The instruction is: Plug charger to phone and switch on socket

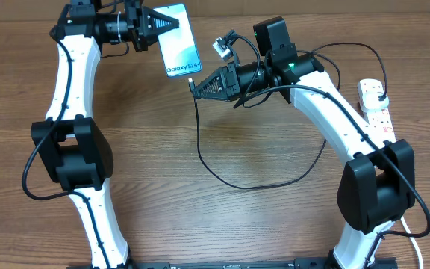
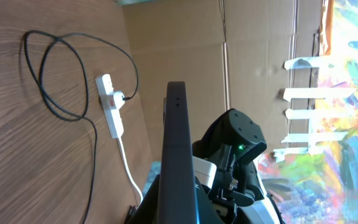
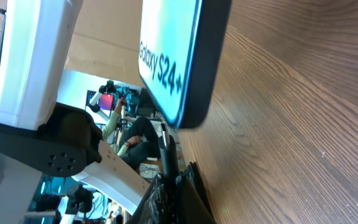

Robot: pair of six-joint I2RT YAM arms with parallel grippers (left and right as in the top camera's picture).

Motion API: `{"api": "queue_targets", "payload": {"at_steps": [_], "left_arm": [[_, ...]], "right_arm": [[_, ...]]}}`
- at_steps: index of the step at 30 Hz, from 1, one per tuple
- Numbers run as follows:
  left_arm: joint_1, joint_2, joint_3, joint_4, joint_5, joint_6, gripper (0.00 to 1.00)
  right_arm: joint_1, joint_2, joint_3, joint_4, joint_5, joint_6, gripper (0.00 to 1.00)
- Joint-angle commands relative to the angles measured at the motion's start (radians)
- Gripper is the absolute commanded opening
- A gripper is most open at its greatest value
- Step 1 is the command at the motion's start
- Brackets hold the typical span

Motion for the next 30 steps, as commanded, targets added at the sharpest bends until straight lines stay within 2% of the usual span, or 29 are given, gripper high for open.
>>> {"api": "queue_targets", "payload": {"at_steps": [1, 30], "left_arm": [[-0.016, -0.003, 0.019, 0.003, 0.033, 0.020, 0.04], [-0.034, -0.003, 0.019, 0.003, 0.034, 0.020, 0.04]], "right_arm": [[0.002, -0.012, 0.015, 0.010, -0.018, 0.015, 0.04], [-0.004, -0.012, 0.015, 0.043, 0.006, 0.061, 0.04]]}}
